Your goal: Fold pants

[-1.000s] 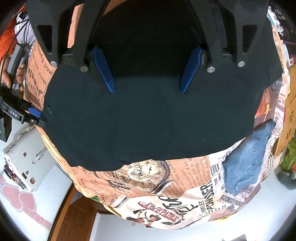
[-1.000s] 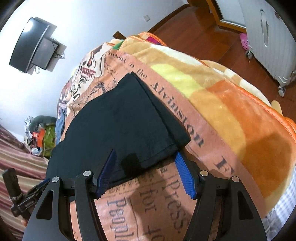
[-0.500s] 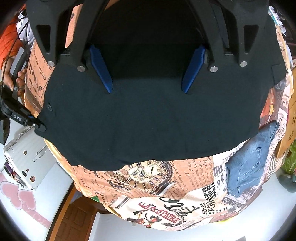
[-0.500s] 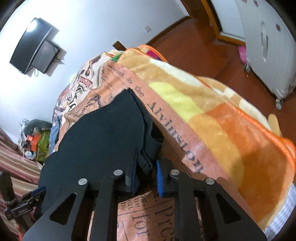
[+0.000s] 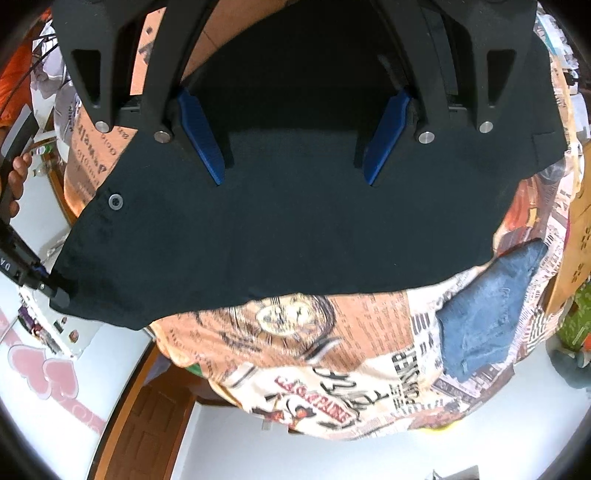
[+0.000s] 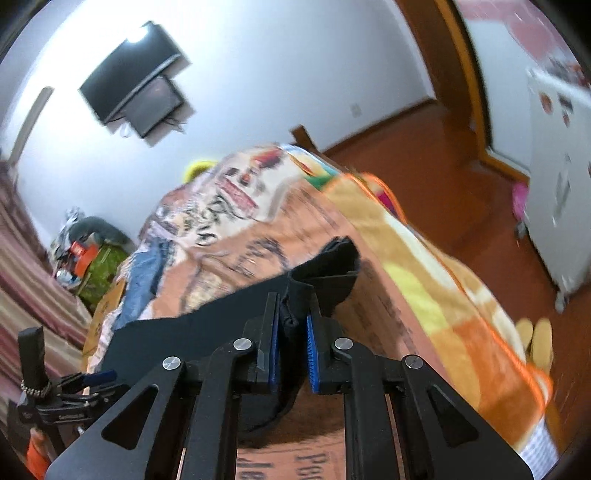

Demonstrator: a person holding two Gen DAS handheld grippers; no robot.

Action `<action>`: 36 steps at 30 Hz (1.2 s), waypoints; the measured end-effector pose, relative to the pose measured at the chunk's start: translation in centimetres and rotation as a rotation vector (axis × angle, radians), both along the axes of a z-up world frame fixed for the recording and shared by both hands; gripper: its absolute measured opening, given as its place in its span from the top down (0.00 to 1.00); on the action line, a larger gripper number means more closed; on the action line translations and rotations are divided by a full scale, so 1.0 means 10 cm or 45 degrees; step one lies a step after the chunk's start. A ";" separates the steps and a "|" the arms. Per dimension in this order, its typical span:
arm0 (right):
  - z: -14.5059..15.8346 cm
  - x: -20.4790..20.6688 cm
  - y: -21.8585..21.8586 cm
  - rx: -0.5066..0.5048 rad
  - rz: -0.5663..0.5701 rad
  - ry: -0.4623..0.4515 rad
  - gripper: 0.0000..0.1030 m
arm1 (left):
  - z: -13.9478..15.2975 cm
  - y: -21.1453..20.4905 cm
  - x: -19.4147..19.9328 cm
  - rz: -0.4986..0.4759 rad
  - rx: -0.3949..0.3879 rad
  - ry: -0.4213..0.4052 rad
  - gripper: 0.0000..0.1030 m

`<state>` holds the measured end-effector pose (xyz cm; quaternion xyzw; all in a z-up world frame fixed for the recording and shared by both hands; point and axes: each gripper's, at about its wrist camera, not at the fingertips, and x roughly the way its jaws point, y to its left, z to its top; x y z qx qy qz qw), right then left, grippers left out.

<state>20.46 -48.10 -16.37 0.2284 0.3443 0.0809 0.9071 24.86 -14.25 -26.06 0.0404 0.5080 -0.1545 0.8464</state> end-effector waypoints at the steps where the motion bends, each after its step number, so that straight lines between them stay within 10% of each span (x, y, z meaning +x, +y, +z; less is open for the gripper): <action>1: 0.09 0.01 0.06 -0.017 0.019 -0.028 0.90 | 0.05 0.03 -0.02 0.004 -0.007 -0.016 0.25; 19: 0.70 0.35 1.36 -0.034 0.493 -0.222 0.90 | 0.56 0.79 -0.41 0.137 -0.093 -0.240 0.25; 36: -0.40 0.09 2.76 -0.132 1.036 0.225 0.89 | 0.35 1.43 -0.56 0.314 -0.133 -0.190 0.25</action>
